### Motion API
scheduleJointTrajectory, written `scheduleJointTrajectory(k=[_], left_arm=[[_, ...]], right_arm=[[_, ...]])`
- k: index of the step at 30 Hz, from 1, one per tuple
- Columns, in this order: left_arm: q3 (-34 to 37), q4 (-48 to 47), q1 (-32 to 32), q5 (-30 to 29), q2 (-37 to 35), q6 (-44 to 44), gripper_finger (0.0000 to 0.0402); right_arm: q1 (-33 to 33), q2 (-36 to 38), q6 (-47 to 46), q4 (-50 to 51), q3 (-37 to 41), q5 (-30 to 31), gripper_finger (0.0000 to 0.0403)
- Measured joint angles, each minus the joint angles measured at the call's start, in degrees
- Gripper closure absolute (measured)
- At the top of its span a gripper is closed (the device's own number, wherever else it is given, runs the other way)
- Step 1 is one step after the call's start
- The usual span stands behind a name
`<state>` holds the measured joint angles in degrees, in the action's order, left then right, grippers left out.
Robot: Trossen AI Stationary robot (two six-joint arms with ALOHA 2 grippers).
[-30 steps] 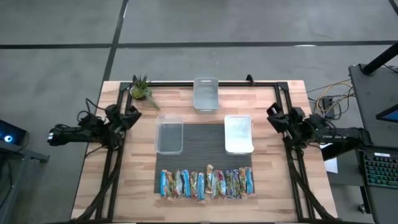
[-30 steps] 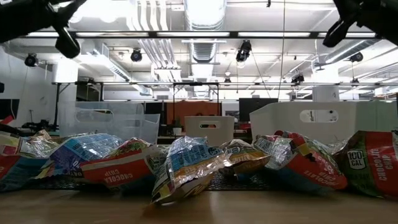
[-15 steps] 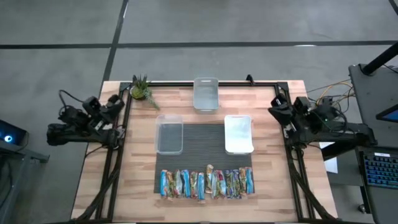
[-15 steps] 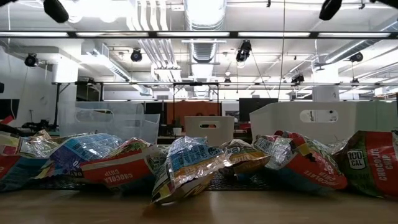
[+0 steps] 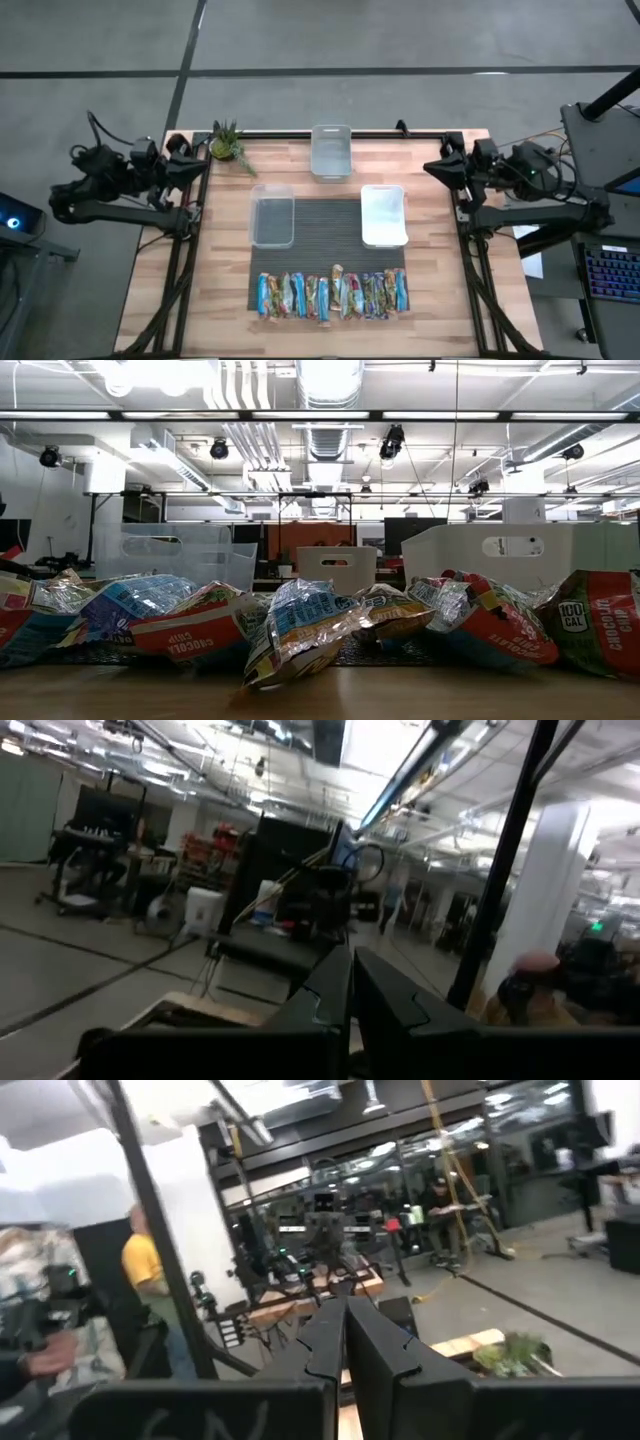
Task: Pick and place Granola Bars by type
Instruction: Put the red granola bar into the transparent bin
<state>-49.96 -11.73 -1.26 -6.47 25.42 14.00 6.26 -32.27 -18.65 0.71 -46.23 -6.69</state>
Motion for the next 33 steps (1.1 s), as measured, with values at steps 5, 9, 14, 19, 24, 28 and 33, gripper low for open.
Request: scheduleJointTrajectory(k=[5, 9, 14, 19, 24, 28, 33], left_arm=[[-1.77, 0.1, 0.0, 0.01, 0.12, -0.42, 0.0402], [-0.5, -0.31, 0.0, 0.01, -0.63, -0.4, 0.0402], [3.27, 0.74, 0.0, 0.01, -1.02, -0.46, 0.0402], [9.3, 7.01, 0.0, 0.82, -2.19, -0.25, 0.0402], [17.58, 15.89, 0.0, 1.0, -5.27, -0.33, 0.0402], [24.07, 20.57, 0.0, 0.98, -7.23, -0.21, 0.0402], [30.47, 21.69, 0.01, 0.95, -8.13, 0.03, 0.0402]], right_arm=[[0.0, -0.58, 1.2, 0.45, -1.17, -1.45, 0.0394], [0.0, -0.37, 2.01, 0.89, -0.32, -1.41, 0.0394], [0.0, -0.41, 2.86, 0.83, 1.71, -1.82, 0.0394], [-0.04, -0.41, 3.56, -0.73, 5.4, -4.45, 0.0394], [-0.11, -0.41, 2.57, -8.48, 10.96, -4.42, 0.0394], [-0.11, -0.37, 1.65, -14.32, 15.44, -4.36, 0.0394], [-0.13, -0.41, -0.79, -17.83, 20.35, -3.89, 0.0394]])
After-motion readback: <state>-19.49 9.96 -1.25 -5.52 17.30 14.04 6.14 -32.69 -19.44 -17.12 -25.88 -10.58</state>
